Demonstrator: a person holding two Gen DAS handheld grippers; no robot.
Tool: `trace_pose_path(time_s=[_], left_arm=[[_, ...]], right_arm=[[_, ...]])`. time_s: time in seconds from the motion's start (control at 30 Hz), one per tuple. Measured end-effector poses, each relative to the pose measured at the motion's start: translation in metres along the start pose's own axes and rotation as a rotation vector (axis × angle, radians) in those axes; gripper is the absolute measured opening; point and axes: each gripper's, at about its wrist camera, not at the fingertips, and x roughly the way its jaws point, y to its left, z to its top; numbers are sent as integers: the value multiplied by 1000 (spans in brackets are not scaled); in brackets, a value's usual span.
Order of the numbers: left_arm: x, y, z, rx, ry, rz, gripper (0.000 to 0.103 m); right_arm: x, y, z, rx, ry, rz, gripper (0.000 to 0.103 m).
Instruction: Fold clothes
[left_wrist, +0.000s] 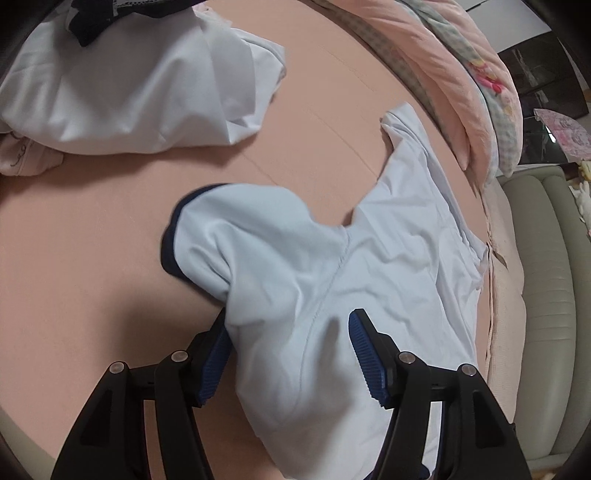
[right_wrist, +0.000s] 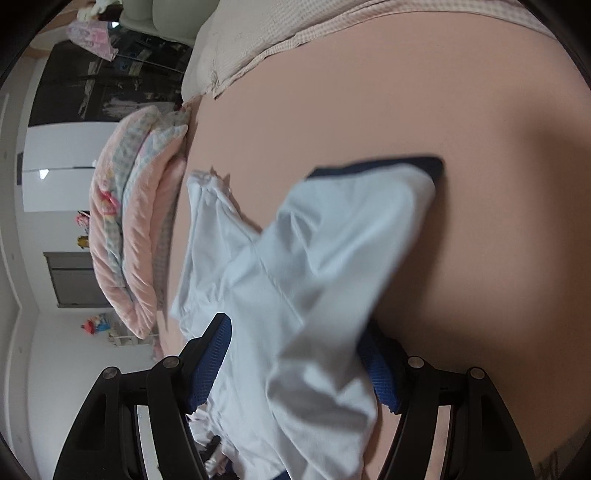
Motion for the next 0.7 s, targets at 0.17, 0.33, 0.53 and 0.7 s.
trace_pose_path(time_s=[0.17, 0.33, 0.53, 0.7], left_arm=[[2, -6, -3, 35, -5, 32, 60], [3, -15, -10, 205, 15, 100, 47], [-4, 5, -11, 176, -13, 92, 14], [-12, 12, -18, 203, -32, 106, 6]], right_arm=[[6, 25, -17, -184, -12, -150, 67], [9, 36, -31, -403, 2, -270, 57], [-1, 21, -31, -430, -10, -302, 12], [-11, 3, -23, -363, -3, -254, 4]])
